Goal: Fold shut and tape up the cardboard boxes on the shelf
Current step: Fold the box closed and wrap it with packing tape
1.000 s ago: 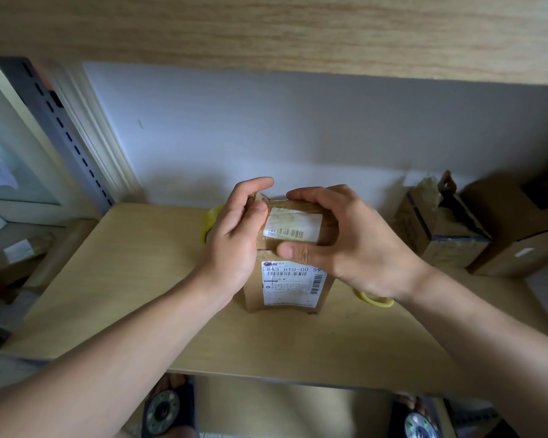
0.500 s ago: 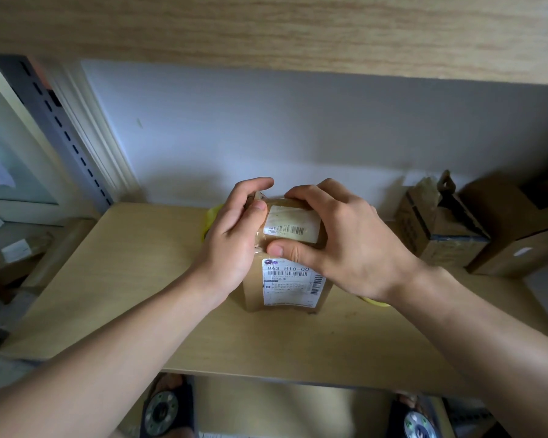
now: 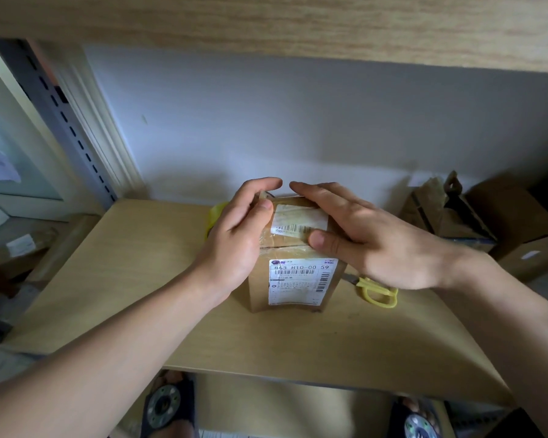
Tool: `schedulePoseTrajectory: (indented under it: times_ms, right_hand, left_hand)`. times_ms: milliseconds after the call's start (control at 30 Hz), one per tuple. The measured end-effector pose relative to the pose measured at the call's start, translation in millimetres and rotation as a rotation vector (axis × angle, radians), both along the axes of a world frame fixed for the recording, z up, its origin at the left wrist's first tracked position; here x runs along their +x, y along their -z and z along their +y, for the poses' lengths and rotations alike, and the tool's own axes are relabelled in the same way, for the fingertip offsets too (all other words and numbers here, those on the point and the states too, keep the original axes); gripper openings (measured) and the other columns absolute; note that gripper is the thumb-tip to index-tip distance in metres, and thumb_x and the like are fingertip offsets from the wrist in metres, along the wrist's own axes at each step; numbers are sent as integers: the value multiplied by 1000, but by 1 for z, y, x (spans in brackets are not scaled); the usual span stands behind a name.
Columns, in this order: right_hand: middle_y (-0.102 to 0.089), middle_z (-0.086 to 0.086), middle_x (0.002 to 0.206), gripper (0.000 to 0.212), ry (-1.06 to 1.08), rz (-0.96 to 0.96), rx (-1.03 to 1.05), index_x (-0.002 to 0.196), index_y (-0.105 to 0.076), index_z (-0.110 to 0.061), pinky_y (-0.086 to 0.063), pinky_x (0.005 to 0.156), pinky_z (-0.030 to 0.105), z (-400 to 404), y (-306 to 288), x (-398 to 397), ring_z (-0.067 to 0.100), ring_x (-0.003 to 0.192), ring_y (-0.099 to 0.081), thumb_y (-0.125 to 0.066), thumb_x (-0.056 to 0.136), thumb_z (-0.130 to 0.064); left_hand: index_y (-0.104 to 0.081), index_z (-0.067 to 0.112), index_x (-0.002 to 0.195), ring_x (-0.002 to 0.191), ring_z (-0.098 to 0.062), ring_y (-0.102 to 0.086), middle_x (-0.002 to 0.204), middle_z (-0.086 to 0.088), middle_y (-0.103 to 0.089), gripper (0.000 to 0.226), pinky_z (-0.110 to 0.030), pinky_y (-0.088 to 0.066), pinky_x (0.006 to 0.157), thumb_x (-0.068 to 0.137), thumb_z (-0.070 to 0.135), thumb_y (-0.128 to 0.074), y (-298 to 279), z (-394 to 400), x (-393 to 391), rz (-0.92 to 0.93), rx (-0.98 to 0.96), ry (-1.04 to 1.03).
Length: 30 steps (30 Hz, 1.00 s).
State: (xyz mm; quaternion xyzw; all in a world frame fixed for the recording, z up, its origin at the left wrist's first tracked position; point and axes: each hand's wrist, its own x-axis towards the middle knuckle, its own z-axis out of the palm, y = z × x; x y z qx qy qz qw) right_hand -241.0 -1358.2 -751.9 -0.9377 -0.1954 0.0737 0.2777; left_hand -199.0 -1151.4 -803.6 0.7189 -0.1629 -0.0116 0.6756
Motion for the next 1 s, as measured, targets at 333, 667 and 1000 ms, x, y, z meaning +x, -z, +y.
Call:
schedulePoseTrajectory:
  times_ms: [333,667,1000]
  right_hand:
    - [-53,-8,126,83,119,-242,-33,144,-40,-31,-50,98,45,21,12,-1,16,107,-61,-72,78,-70]
    - [-34,-15,152,86,-15,-73,-96,162,-17,-31,-35,111,20,3,2,1,4,135,-41,-68,94,-44]
    - [-47,-11,148,81,32,-145,-13,160,-31,-27,-41,111,26,5,5,0,7,132,-49,-58,93,-63]
  left_hand:
    - [-66,21,127,103,-10,-56,122,-19,-61,39,-24,-45,96,96,33,-47,2,0,0,19,-18,13]
    - [-63,23,131,95,-7,-48,106,-17,-53,40,-20,-37,90,95,32,-46,-1,4,1,38,-3,93]
    - [-60,22,134,91,-5,-45,99,-4,-47,43,-10,-38,84,94,30,-48,-2,4,1,84,-62,113]
